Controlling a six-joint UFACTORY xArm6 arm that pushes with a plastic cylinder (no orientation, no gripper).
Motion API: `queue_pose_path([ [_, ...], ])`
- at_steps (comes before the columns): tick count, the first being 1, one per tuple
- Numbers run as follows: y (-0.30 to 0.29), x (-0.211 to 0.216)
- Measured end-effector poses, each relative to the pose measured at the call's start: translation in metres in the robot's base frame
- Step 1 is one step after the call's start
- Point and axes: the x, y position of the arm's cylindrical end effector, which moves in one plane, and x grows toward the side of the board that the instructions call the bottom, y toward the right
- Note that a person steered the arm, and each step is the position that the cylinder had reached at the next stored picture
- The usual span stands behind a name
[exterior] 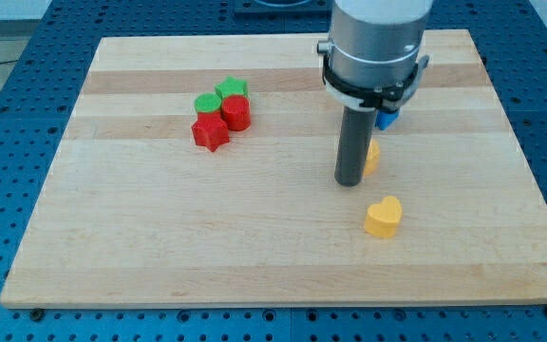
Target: Push the yellow heart close to the yellow hexagon
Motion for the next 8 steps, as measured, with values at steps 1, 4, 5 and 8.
queue_pose_path([
  [1,0.011,-0.021],
  [4,-0.017,-0.017],
  [5,-0.04,0.023],
  [8,0.008,0.109],
])
